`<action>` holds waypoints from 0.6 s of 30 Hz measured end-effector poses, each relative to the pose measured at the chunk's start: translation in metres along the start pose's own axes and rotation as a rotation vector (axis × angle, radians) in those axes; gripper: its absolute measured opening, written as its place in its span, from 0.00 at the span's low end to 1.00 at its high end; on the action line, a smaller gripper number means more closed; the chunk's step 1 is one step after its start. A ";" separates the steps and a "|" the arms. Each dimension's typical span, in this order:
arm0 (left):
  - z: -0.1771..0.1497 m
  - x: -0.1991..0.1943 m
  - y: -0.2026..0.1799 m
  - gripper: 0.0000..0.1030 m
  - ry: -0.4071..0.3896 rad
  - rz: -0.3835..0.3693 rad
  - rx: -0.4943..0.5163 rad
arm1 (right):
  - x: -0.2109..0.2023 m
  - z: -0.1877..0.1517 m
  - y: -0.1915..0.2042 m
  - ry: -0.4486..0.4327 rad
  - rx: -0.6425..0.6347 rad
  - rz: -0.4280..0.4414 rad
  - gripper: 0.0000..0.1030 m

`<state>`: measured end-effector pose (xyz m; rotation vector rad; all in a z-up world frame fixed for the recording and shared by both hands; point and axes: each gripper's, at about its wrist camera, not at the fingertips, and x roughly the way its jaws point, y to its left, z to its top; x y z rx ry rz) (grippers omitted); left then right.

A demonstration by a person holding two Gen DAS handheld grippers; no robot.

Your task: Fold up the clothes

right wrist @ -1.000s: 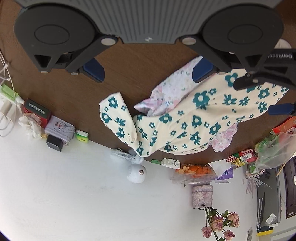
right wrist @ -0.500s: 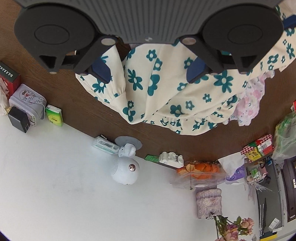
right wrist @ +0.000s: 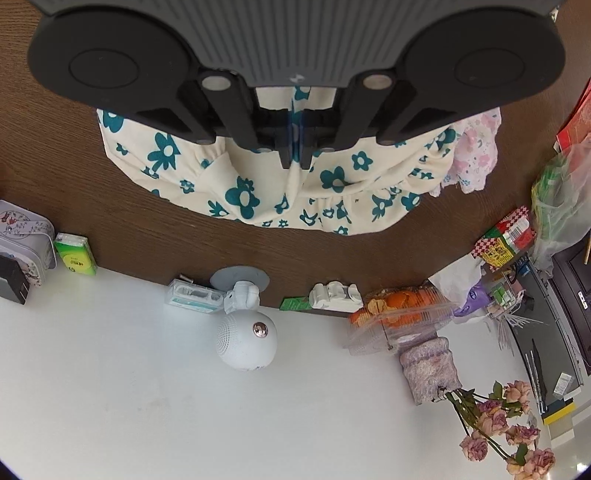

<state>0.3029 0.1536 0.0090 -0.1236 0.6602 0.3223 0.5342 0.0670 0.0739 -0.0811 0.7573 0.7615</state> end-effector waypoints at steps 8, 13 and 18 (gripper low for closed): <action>0.024 -0.024 0.017 0.07 -0.068 -0.020 0.003 | -0.041 0.026 0.004 -0.114 0.014 0.031 0.02; 0.053 -0.052 0.029 0.07 -0.156 -0.009 0.004 | -0.078 0.040 0.007 -0.212 0.019 0.031 0.02; 0.085 -0.090 0.022 0.07 -0.271 -0.030 0.040 | -0.134 0.048 0.001 -0.338 0.035 0.020 0.02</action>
